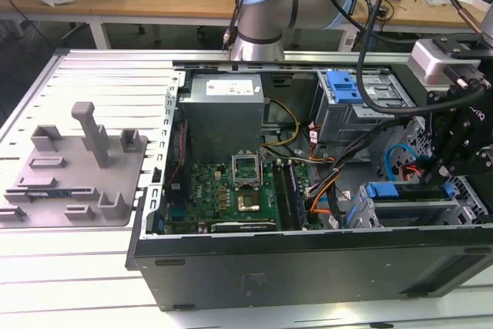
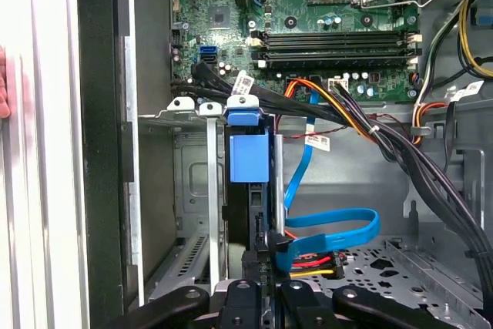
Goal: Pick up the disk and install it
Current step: 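Insert the first disk wire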
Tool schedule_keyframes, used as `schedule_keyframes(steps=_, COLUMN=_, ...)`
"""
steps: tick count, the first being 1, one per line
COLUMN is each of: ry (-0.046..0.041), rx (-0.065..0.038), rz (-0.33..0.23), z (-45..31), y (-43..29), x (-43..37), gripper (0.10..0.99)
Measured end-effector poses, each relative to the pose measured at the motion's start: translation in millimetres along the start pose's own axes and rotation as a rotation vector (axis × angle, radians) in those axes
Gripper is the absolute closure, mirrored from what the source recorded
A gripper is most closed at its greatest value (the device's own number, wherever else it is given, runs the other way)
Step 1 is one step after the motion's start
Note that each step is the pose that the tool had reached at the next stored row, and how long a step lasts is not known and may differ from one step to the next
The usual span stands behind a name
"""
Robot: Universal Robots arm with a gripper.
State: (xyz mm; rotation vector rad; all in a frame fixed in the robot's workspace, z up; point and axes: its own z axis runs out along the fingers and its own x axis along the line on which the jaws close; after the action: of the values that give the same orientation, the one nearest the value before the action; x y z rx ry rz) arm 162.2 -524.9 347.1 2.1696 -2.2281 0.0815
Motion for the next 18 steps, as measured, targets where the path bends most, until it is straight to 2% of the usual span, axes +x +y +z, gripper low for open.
schedule_keyframes(steps=18, ry=0.0001, rx=0.0, rz=0.002, z=0.1, y=0.5, x=-1.9, gripper=0.918)
